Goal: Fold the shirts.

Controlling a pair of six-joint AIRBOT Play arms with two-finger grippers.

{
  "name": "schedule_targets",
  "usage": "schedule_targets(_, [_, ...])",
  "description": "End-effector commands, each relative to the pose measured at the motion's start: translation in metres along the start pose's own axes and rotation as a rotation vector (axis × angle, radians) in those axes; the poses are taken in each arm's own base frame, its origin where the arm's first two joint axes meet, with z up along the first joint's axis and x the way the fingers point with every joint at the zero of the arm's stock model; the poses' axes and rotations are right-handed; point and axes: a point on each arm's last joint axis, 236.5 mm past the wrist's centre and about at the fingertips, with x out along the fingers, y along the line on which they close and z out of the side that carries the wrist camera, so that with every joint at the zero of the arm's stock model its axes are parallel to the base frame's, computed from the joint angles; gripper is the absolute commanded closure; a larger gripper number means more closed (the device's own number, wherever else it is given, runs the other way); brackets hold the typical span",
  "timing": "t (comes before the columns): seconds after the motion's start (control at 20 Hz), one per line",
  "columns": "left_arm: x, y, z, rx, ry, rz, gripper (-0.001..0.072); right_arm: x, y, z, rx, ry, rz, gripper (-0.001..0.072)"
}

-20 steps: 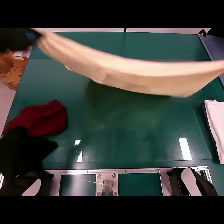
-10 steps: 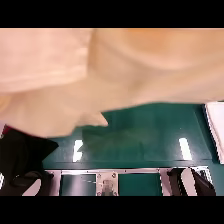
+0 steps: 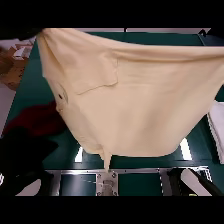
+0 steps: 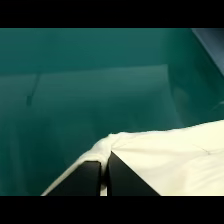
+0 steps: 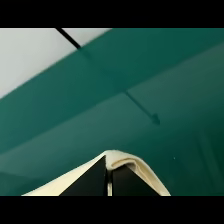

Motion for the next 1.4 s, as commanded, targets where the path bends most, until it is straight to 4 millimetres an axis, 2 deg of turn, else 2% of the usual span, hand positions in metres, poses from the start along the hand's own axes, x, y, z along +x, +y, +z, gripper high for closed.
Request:
schedule_targets(0.0, [0.111,0.07,-0.063,-0.141,0.203,0.028,0.0686,0.108,-0.063,-0.061,0.08,0.18,-0.042,0.0701])
schedule_targets(0.1, [0.158,0.107,-0.083,-0.2,0.231,0.067,0.0685,0.161,-0.095,-0.085,0.124,0.252,-0.077,0.0701])
schedule_targets(0.2, [0.19,0.135,-0.091,-0.238,0.205,0.103,0.0686,0.204,-0.117,-0.104,0.149,0.325,-0.091,0.0701])
schedule_targets(0.35, [0.214,0.161,-0.094,-0.258,0.158,0.143,0.0686,0.242,-0.127,-0.103,0.177,0.35,-0.069,0.0701])
schedule_targets(0.45, [0.22,0.169,-0.098,-0.23,0.158,0.155,0.0686,0.253,-0.126,-0.094,0.173,0.347,-0.051,0.0701])
schedule_targets(0.55, [0.22,0.174,-0.103,-0.199,0.178,0.172,0.0686,0.25,-0.125,-0.093,0.156,0.366,-0.045,0.0702])
schedule_targets(0.65, [0.215,0.175,-0.118,-0.193,0.247,0.174,0.0686,0.236,-0.132,-0.107,0.097,0.449,-0.063,0.0702])
schedule_targets(0.95, [0.177,0.182,-0.204,-0.143,0.629,0.216,0.0686,0.189,-0.172,-0.17,0.004,0.715,-0.215,0.0703])
schedule_targets(1.15, [0.173,0.186,-0.245,-0.192,0.718,0.222,0.0686,0.183,-0.177,-0.198,0.02,0.79,-0.225,0.0702])
schedule_targets(1.3, [0.179,0.185,-0.249,-0.217,0.698,0.212,0.0685,0.185,-0.173,-0.201,0.014,0.796,-0.219,0.07])
schedule_targets(1.35, [0.181,0.179,-0.247,-0.237,0.689,0.192,0.0683,0.185,-0.171,-0.201,0.017,0.796,-0.214,0.0657])
